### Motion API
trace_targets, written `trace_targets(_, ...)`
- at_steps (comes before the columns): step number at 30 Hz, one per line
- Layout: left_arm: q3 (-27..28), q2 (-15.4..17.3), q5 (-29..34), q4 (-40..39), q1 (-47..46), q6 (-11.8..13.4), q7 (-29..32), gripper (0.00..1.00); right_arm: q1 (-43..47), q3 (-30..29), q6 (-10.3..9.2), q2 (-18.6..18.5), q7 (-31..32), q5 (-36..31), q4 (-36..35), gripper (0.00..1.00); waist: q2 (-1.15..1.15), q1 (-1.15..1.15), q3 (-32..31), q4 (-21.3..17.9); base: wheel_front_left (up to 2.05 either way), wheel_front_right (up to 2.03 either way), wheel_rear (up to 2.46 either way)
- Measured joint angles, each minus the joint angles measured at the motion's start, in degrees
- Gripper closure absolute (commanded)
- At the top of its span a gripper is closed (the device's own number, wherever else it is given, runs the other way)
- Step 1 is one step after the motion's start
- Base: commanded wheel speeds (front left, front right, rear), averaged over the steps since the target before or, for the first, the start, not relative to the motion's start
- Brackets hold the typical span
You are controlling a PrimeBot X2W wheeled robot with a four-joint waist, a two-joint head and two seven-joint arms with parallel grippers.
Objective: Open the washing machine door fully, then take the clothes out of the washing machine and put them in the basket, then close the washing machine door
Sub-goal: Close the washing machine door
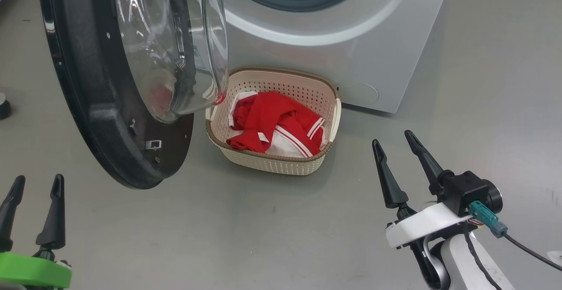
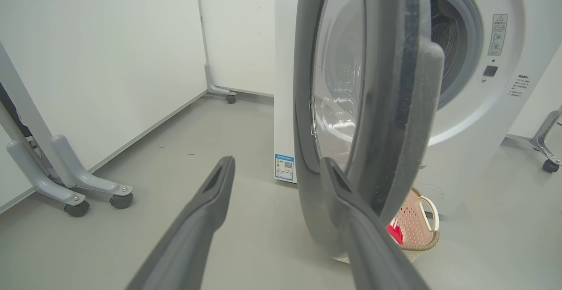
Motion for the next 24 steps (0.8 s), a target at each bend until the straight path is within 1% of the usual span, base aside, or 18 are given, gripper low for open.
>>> trace_targets(24, -0.4, 0.6, -0.1, 0.9, -0.7, 0.0, 0.0, 0.0, 0.0, -0.1, 0.0, 0.0, 0.0, 0.0, 0.0, 0.0, 0.0, 0.0, -0.3, -0.3, 0.0, 0.0, 0.0)
